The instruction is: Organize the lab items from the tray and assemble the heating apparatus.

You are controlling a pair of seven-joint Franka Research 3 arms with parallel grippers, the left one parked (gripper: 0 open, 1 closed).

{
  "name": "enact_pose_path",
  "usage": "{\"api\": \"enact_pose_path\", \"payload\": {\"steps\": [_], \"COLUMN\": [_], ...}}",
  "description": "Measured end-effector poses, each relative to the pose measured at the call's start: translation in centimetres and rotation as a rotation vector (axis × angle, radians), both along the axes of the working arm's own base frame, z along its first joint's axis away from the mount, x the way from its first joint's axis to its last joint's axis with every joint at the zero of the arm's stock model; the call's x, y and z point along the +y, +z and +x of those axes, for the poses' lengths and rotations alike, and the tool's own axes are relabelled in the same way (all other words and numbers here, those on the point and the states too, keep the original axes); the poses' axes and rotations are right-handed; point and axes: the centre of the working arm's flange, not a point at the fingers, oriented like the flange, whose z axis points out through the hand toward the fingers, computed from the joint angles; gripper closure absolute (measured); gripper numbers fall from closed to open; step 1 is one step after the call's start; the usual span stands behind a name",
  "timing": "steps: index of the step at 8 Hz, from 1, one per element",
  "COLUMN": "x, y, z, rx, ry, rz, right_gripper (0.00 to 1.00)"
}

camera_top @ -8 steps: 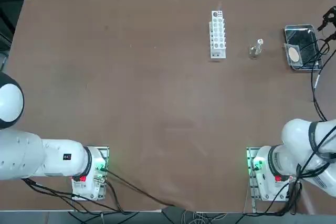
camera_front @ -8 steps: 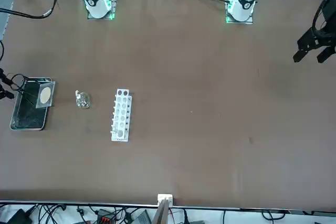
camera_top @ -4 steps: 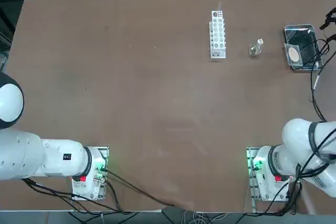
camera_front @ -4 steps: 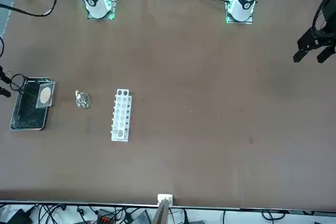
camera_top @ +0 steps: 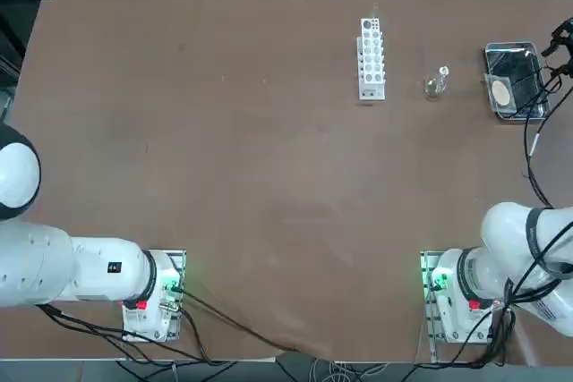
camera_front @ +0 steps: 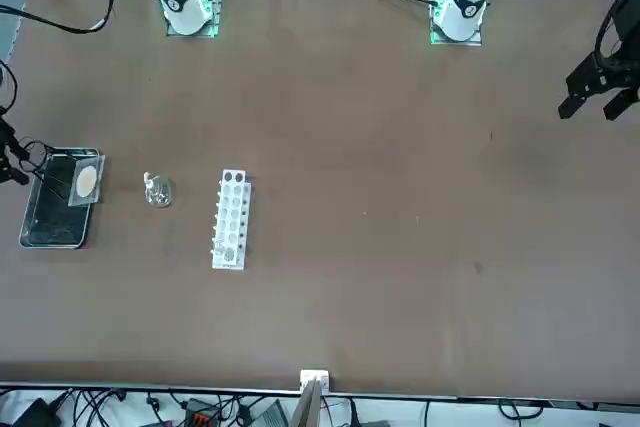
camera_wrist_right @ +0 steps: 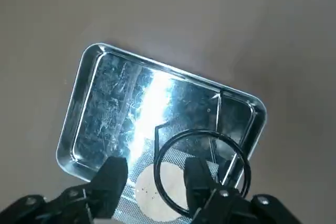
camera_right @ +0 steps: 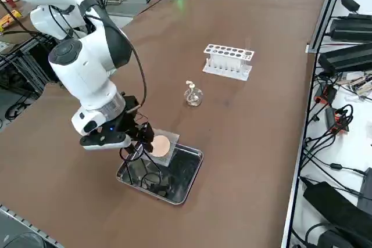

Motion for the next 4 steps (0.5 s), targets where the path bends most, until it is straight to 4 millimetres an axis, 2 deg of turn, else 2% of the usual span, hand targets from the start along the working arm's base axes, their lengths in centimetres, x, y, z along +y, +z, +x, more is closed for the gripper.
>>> {"api": "enact_pose_path", "payload": {"steps": [2,4], "x": [-0.05,0.16], "y": [-0.25,-0.85], "z": [-0.19,-0.40], "rx": [-0.005,-0.007], "ry": [-0.011,-0.012], "rz": [0.007,0.006], "right_gripper": [0.42,0.41]}}
